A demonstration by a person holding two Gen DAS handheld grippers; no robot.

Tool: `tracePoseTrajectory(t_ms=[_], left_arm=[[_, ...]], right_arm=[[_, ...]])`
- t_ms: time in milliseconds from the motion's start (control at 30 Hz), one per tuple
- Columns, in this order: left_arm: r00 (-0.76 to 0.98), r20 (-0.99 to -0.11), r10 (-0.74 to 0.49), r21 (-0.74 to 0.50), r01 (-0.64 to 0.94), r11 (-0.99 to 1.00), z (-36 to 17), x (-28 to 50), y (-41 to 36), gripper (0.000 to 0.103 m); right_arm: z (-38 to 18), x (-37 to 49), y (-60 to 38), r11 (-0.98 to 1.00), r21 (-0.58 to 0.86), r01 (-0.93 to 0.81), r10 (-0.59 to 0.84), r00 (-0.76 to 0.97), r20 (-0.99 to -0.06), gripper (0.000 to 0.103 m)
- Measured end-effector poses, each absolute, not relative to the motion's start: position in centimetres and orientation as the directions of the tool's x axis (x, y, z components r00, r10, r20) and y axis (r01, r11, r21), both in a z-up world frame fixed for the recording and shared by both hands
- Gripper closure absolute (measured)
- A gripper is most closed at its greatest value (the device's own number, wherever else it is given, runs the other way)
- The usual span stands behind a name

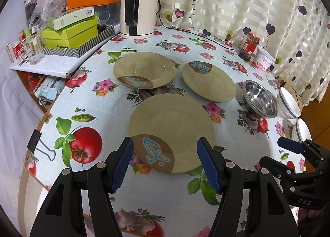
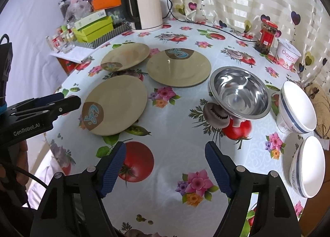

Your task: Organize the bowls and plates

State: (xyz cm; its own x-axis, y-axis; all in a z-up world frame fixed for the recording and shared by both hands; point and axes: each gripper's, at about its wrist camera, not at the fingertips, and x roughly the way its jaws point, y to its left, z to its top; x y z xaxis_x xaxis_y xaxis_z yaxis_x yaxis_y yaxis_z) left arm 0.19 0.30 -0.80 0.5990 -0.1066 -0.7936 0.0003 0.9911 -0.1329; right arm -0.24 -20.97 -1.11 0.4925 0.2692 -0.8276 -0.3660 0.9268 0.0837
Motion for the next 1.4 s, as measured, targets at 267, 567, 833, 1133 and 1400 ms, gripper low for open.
tracePoseTrajectory(t_ms=[267,567,833,1133,1400], left_arm=[[0.604,-0.788,-0.12,-0.143,0.01,0.99,-0.8,0.3,0.3,0.038],[0.622,-0.774,-0.122,-0.124,0.04,0.991,-0.5,0.5,0.4,0.043],[0.61,-0.78,-0.138,-0.134,0.052,0.99,-0.9,0.7,0.7,0.044],[0.601,-0.787,-0.135,-0.147,0.03,0.989,-1.4,0.9,1.5,0.044],[0.6,-0.784,-0.16,-0.181,0.026,0.983,-1.6,1.4,2.5,0.044]], right_arm=[[-1.3,-0.1,-20.7,0.923,0.092,-0.375,0.276,0.474,-0.836,0.045],[-1.3,0.1,-20.5,0.912,0.112,-0.395,0.304,0.467,-0.83,0.065],[-1.1,0.5,-20.6,0.915,0.132,-0.382,0.318,0.478,-0.819,0.065],[-1.0,1.0,-20.0,0.906,0.141,-0.4,0.333,0.466,-0.82,0.065],[-1.1,2.1,-19.1,0.895,0.142,-0.422,0.345,0.457,-0.82,0.065]])
